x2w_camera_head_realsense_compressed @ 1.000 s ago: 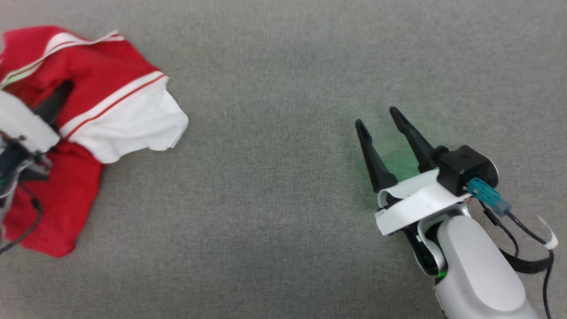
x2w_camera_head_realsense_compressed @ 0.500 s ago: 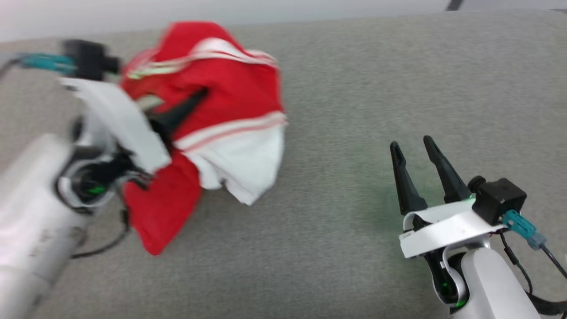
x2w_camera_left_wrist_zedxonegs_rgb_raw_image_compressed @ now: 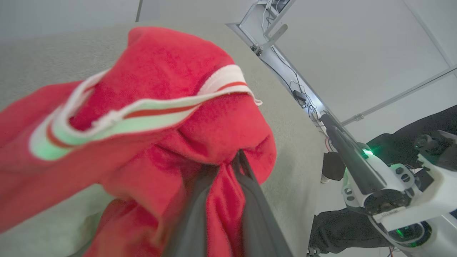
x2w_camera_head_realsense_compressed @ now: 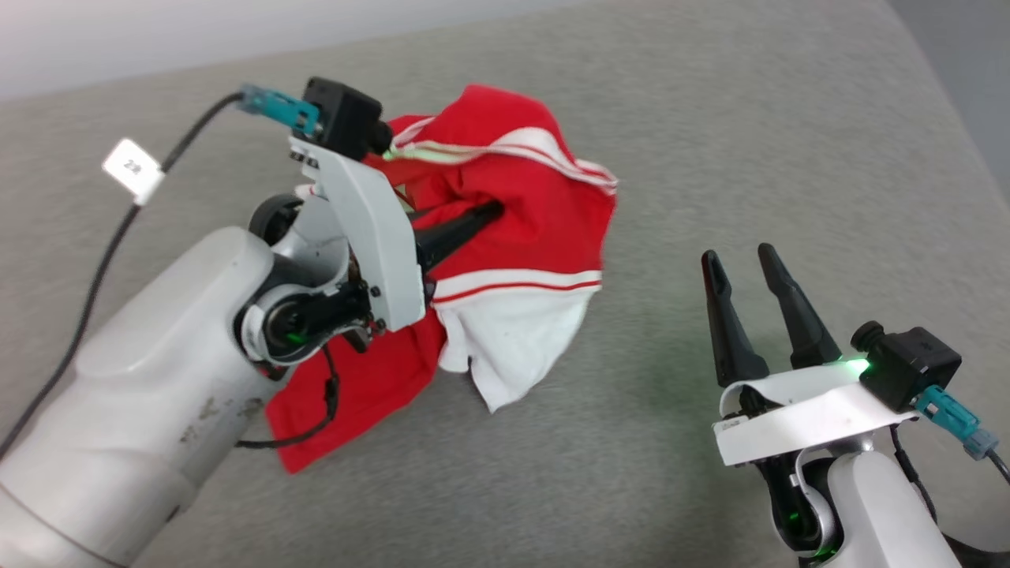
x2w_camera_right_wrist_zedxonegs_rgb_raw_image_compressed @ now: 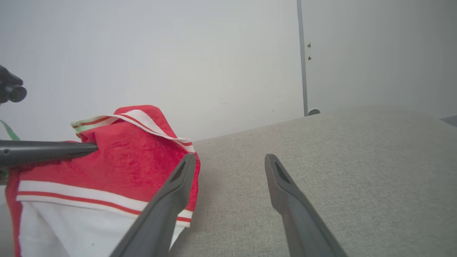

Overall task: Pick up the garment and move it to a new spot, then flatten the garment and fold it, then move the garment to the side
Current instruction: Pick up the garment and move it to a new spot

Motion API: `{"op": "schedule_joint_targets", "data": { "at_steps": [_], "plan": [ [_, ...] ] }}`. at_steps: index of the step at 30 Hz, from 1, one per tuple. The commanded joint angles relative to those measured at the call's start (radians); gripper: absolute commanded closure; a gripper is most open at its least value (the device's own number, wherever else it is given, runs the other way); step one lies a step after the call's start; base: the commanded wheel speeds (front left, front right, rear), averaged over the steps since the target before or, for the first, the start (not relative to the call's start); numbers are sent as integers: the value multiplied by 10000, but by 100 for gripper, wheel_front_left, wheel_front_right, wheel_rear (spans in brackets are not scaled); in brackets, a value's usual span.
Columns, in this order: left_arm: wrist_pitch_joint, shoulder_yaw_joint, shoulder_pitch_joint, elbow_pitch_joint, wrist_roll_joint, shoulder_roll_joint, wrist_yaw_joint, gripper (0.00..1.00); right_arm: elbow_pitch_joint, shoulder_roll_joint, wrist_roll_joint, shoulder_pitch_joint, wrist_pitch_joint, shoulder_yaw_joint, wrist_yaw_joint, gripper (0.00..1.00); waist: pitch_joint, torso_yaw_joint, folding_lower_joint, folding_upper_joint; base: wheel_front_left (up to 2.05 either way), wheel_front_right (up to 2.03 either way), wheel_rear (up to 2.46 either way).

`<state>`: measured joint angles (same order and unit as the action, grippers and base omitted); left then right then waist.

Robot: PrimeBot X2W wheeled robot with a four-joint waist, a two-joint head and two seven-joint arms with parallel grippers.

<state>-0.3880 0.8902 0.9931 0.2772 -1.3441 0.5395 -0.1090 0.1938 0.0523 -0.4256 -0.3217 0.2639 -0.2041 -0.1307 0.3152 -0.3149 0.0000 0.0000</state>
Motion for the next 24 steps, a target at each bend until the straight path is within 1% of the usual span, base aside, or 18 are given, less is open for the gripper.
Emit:
{"op": "schedule_joint_targets", "data": {
  "at_steps": [1,2,3,7,9,12,21,24],
  "plan": [
    [-62,157,113,311,96,-98,-138,100,-74,-26,-147,105,7,-101,-1,0,469,-949,0,0,0,0,0],
    [-81,196,145,532,70,-85,-160,100,-94,-26,-198,134,6,-157,-1,0,535,-1107,0,0,0,0,0],
    [-81,196,145,532,70,-85,-160,100,-94,-26,-198,134,6,-157,-1,0,535,-1107,0,0,0,0,0],
    [-36,507,381,1536,428,6,-231,100,-242,-26,-399,170,6,-237,-1,0,790,-1609,0,0,0,0,0],
    [-144,851,478,1916,742,99,-222,100,-325,-26,-479,203,6,-270,-1,0,888,-1806,0,0,0,0,0],
    [-335,1270,583,2230,854,289,-227,100,-454,-26,-635,275,6,-279,-1,0,1023,-2018,0,0,0,0,0],
    [-1071,2651,857,3235,1354,742,-150,100,-720,-23,-990,342,6,-407,-1,0,1415,-2377,0,0,0,0,0],
    [-1056,3042,817,3407,1368,826,-126,100,-763,-23,-1030,357,6,-454,-1,0,1480,-2432,0,0,0,0,0]
  ]
}}
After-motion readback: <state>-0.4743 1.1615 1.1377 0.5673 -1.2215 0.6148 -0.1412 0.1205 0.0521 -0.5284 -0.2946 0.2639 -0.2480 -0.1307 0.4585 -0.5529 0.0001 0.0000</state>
